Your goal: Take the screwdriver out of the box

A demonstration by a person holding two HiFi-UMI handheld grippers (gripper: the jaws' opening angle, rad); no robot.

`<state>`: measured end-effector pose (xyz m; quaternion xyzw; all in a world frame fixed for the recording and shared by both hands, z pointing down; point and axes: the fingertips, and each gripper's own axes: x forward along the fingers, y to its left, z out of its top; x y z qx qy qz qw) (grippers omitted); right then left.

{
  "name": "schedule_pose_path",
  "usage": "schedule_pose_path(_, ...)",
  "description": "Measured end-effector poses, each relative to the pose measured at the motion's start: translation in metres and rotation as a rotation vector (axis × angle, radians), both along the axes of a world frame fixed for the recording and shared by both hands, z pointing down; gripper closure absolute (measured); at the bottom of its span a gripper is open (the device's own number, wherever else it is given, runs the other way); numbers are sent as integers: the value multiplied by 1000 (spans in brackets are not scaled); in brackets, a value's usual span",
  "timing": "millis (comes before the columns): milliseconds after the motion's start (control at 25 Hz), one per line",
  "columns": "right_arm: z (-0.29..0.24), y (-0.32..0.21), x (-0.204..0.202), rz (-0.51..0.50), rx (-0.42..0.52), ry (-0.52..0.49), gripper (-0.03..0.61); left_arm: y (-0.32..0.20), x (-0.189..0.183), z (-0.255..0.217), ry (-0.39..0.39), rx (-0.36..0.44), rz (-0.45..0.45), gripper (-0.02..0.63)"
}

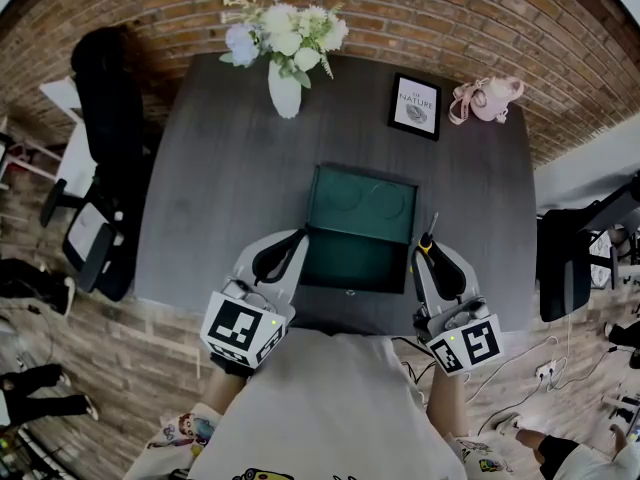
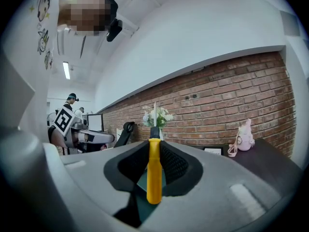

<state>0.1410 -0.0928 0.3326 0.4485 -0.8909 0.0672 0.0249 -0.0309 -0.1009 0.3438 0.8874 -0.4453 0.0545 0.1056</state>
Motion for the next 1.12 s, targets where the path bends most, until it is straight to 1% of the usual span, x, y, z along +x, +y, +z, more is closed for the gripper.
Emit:
schedule_pose_path(280, 6, 0, -4, -15, -15, 17, 506, -1, -2, 1, -3, 0, -7, 612)
schedule_pose_path(1120, 13, -7, -4, -9, -41, 22, 506, -6, -4, 5, -6, -8, -8, 612)
